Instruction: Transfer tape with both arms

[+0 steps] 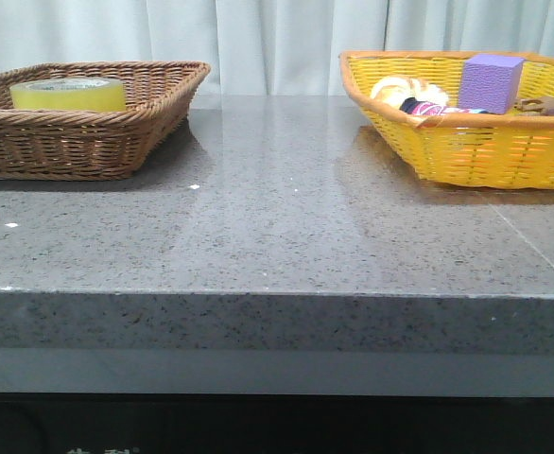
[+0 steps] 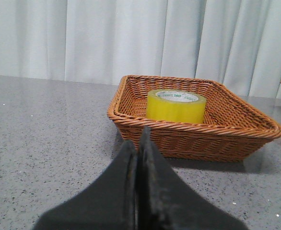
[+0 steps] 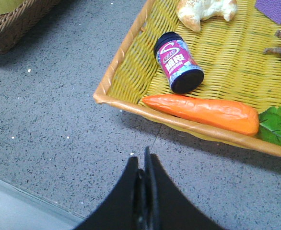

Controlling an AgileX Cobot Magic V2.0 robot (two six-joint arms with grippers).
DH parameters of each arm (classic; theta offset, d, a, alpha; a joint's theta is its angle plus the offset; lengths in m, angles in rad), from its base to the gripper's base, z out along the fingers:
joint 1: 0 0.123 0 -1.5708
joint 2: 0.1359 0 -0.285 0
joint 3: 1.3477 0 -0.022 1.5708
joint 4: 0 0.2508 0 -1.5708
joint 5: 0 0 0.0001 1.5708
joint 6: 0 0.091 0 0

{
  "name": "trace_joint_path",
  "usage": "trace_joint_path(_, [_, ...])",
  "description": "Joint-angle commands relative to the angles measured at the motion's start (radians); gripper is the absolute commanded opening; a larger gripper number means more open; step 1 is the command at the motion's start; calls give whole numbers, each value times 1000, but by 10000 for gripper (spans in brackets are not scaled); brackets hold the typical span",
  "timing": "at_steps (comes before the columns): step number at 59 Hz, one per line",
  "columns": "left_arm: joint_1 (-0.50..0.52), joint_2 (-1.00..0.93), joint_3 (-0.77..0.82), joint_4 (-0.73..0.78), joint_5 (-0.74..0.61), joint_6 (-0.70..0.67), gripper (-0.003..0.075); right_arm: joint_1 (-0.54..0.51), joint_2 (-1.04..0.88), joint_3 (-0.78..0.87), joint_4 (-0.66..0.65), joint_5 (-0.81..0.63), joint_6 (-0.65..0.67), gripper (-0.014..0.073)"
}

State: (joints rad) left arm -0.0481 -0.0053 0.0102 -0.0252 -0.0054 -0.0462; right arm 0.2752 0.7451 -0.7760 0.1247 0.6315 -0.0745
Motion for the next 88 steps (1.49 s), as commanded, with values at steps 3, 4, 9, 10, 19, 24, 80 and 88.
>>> trace_joint_path(3, [0, -19, 38, -6, -79, -10, -20, -9, -5, -30, -2, -62, -1, -69])
trace_joint_path(4, [0, -19, 38, -6, -79, -10, -20, -9, -5, -30, -2, -62, -1, -69])
trace_joint_path(9, [0, -19, 38, -6, -79, -10, -20, -9, -5, -30, -2, -62, -1, -69])
trace_joint_path(10, [0, -19, 38, -6, -79, -10, -20, -9, -5, -30, -2, -62, -1, -69])
trace_joint_path(19, [0, -19, 38, -6, -79, -10, -20, -9, -5, -30, -2, -62, -1, -69])
trace_joint_path(24, [0, -19, 38, -6, -79, -10, -20, -9, -5, -30, -2, -62, -1, -69])
trace_joint_path(80, [0, -19, 38, -6, -77, -10, -20, -276, -722, 652, 25, -578, -5, -69])
trace_joint_path(88, [0, -19, 38, -6, -77, -10, -20, -280, -784, 741, 25, -632, -5, -69])
